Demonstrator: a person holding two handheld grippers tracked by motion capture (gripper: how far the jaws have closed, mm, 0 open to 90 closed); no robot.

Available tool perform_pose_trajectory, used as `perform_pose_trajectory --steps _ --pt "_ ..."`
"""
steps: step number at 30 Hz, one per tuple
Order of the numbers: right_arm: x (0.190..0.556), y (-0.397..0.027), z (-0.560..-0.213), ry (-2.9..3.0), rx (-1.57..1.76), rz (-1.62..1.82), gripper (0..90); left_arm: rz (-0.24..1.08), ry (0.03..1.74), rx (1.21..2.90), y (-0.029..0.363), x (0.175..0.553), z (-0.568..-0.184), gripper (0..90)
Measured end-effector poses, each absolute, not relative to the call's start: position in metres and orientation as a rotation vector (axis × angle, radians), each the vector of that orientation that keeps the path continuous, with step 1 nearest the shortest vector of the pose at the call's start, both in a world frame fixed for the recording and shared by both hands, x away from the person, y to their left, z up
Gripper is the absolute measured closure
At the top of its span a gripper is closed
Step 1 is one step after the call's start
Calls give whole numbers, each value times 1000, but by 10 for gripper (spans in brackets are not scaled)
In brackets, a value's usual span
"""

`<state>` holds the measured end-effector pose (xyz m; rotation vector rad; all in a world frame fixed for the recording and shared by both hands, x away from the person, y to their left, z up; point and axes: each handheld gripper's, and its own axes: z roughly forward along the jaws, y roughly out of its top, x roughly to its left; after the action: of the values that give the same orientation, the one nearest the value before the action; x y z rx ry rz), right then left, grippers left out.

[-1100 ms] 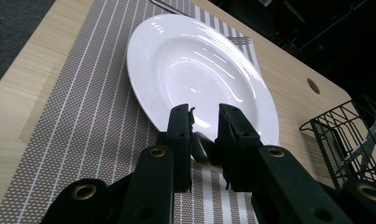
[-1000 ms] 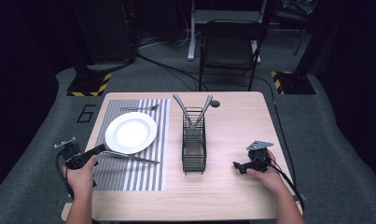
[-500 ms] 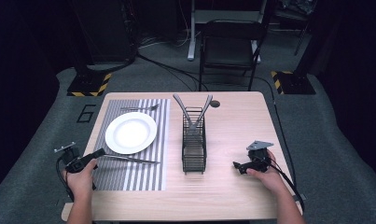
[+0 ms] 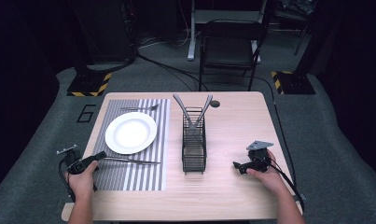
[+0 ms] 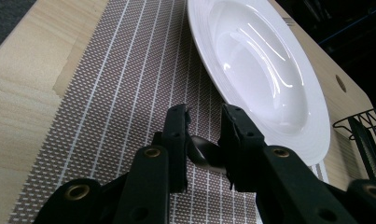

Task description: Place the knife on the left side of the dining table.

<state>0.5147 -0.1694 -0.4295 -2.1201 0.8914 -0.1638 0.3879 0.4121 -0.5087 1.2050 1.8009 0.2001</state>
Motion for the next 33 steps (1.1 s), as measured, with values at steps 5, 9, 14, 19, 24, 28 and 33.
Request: perform_pose_trajectory --steps 5,9,14,19,24,28,33 --pt "515 -169 -429 892 -2120 -165 0 184 1812 1197 414 392 -513 721" --pt "515 -169 -430 892 -2120 -164 0 183 1818 1188 417 394 -516 722" --pt "515 -169 -429 892 -2120 -164 0 172 1841 1191 419 393 -521 719" --pt "515 -169 -429 892 -2120 -164 0 167 1851 1205 421 395 -525 714" --pt "515 -169 -429 892 -2120 -164 0 169 1848 1213 422 397 -526 714" --pt "515 -169 -429 892 -2120 -164 0 177 1847 1226 421 397 -526 711" --pt "515 -169 -430 892 -2120 -164 0 212 1848 1248 419 395 -525 705"
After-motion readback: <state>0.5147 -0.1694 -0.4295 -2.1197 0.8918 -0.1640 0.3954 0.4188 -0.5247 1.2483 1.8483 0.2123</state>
